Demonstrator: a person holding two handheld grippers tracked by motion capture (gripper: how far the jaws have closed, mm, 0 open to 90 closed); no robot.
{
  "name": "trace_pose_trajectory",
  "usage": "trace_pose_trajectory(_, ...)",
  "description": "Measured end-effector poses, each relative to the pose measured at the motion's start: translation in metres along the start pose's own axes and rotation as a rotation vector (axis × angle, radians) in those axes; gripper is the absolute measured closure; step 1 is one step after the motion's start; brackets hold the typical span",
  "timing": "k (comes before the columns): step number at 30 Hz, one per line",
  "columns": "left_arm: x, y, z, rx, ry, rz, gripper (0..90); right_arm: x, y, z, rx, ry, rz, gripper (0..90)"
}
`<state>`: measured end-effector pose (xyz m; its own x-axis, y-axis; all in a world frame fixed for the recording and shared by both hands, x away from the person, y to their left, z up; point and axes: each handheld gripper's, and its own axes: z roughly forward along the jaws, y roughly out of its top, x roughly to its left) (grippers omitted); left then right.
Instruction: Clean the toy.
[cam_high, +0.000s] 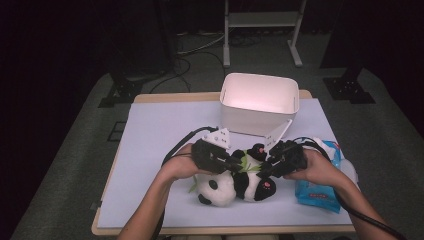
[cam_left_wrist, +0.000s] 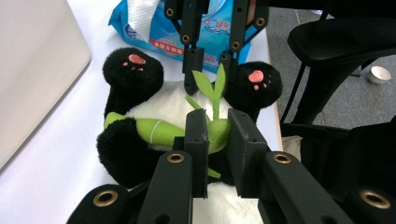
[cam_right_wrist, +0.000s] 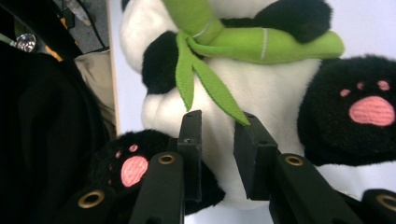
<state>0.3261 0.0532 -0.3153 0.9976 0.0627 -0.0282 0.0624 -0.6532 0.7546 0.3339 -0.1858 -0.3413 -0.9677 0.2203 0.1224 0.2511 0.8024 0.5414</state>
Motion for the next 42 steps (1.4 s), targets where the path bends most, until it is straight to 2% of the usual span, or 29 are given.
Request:
trace_pose_trajectory(7, -0.002, 0.002, 0.0, 0.005, -0.013, 0.009, 77.7, 0.007, -0.001, 0.0, 0.017, 0.024, -0.016, 71.3)
trace_pose_trajectory(15, 0.003, -0.009, -0.002, 0.021, -0.021, -0.021, 70.2, 0.006, 0.001, 0.001, 0.014, 0.029, -0.016, 70.5)
trace_pose_trajectory(25, 0.006, -0.019, -0.01, 0.017, 0.0, -0.046, 59.9, 0.003, 0.0, -0.004, -0.018, 0.018, -0.013, 67.0)
trace_pose_trajectory(29, 0.006, -0.026, -0.016, -0.001, 0.014, -0.062, 57.6, 0.001, -0.001, -0.004, -0.031, 0.016, -0.008, 65.3)
trace_pose_trajectory(37, 0.011, -0.044, -0.03, -0.019, 0.067, -0.11, 52.2, -0.004, -0.002, -0.009, -0.054, 0.015, -0.001, 58.2)
trace_pose_trajectory(42, 0.014, -0.059, -0.039, -0.015, 0.101, -0.133, 48.4, -0.009, -0.004, -0.015, -0.089, 0.003, 0.017, 50.0)
